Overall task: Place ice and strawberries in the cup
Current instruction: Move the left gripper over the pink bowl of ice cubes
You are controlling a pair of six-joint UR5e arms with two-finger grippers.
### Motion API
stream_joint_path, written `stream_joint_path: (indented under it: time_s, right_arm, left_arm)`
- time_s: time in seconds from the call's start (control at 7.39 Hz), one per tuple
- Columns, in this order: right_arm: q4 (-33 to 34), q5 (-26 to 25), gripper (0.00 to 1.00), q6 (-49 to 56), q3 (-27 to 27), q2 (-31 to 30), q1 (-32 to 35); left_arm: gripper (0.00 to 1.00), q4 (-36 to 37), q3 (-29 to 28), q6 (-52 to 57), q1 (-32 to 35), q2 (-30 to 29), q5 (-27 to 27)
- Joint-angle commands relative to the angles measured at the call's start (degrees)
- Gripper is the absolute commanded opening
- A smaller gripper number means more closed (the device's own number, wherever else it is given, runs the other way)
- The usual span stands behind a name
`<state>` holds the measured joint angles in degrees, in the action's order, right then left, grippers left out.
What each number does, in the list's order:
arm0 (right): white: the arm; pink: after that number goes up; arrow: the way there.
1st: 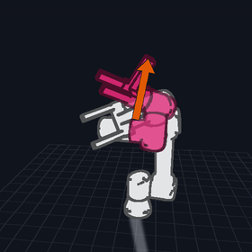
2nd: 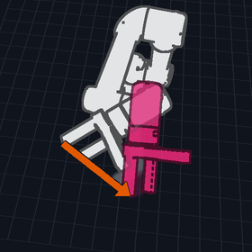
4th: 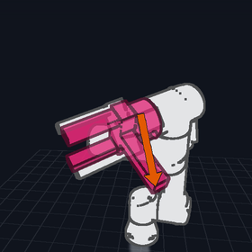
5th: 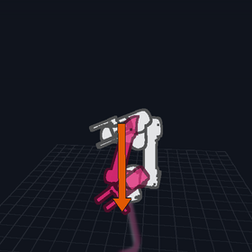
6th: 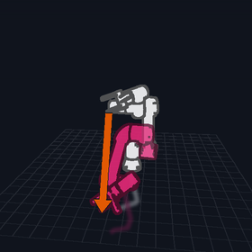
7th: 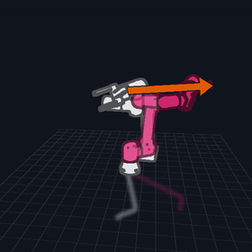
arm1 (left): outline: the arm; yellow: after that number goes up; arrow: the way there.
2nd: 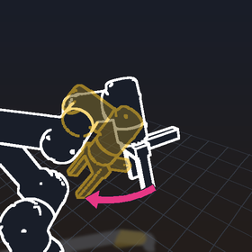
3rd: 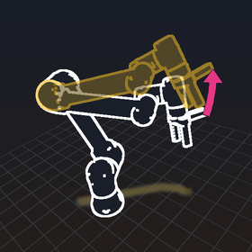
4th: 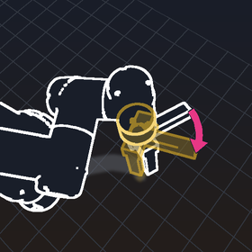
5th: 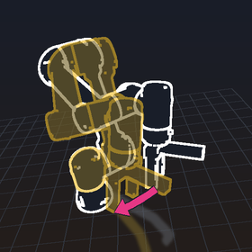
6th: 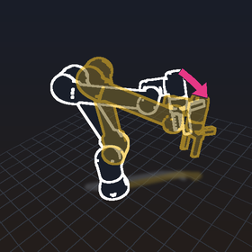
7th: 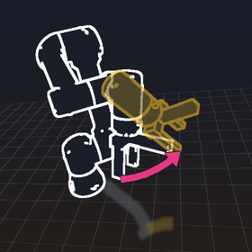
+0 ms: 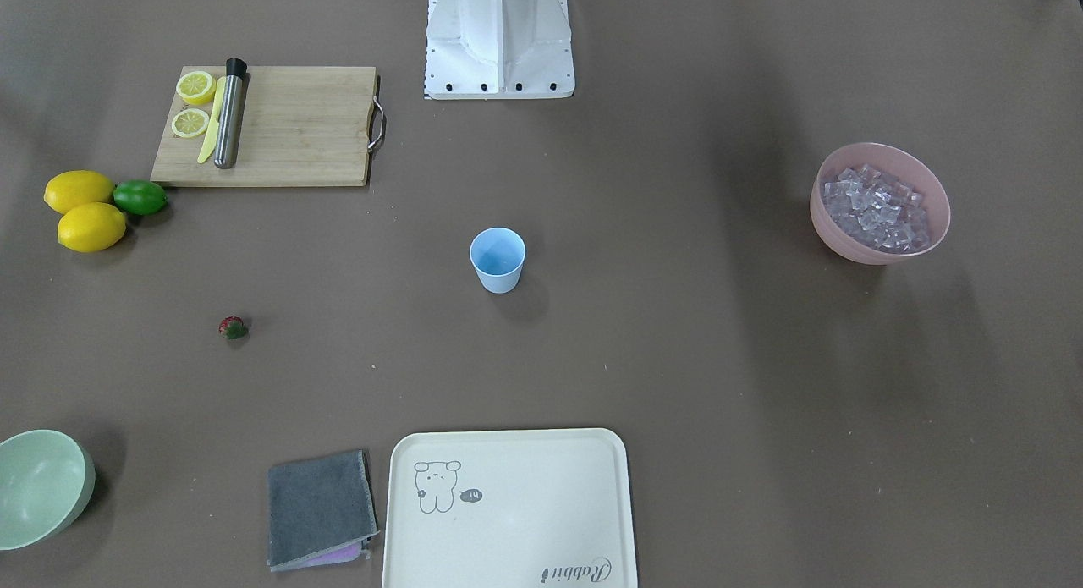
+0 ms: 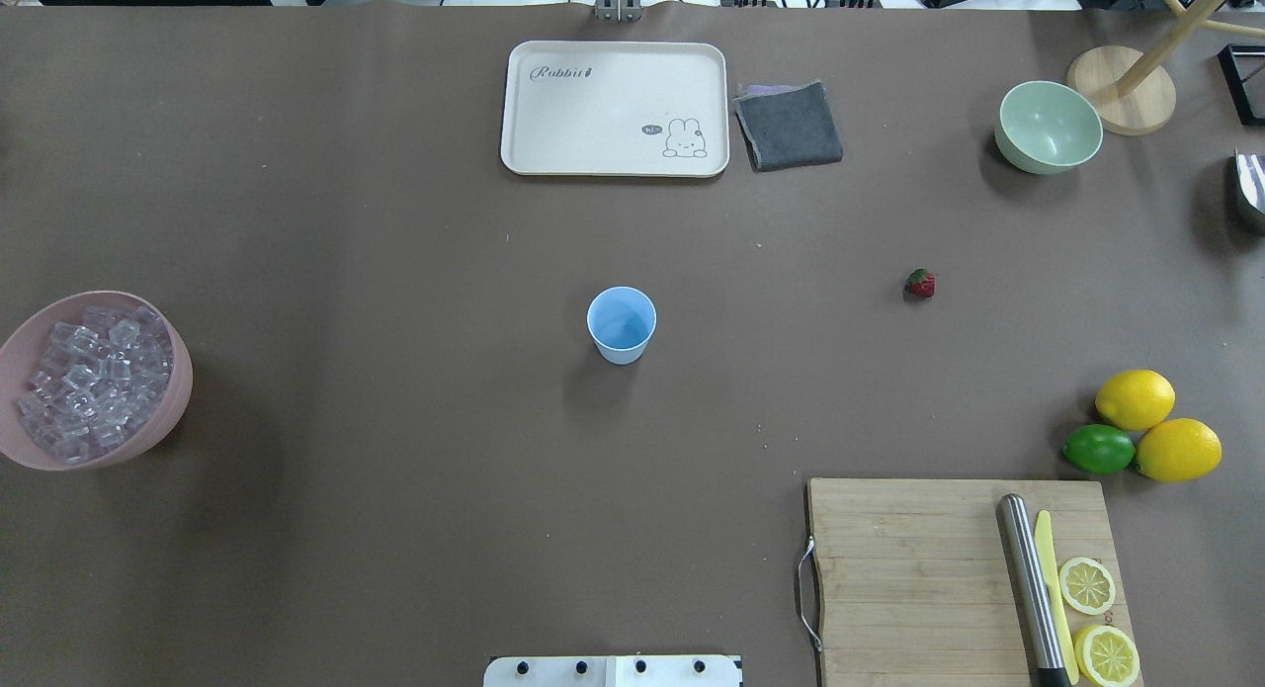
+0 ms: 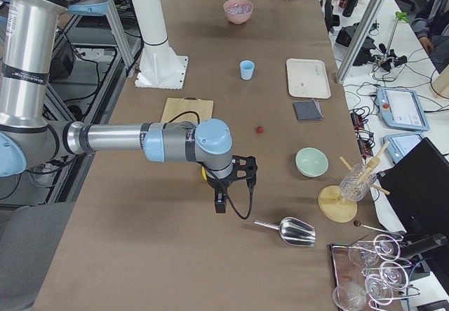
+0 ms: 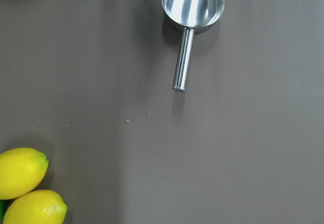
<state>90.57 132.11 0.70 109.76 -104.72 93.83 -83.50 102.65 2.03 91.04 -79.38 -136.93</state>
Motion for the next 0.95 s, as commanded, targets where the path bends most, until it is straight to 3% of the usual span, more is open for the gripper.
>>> stream_joint_path:
  time_s: [0.0,0.27,0.41,0.81]
  right_arm:
    - [-5.35,-0.45,1.00,-0.35,-1.38,1.53,2.06]
    - [-8.64,-0.19,1.00,-0.27,-2.89,1.19,2.14]
    - [-10.40,-0.19,1.00,0.26,-3.67,0.93,2.14]
    - [-16.47,0.16,1.00,-0.35,-4.65,-0.92,2.14]
  left_arm:
    - [1.00,0.87,-0.52,-0.53,0.01,-1.64,0.09]
    - [1.00,-0.69,-0.09,-0.37,0.45,-2.27,-0.43]
    - [1.00,-2.53,-0.87,-0.45,0.45,-2.79,-3.31]
    - [1.00,-17.69,-0.61,-0.36,0.63,-3.41,-3.87]
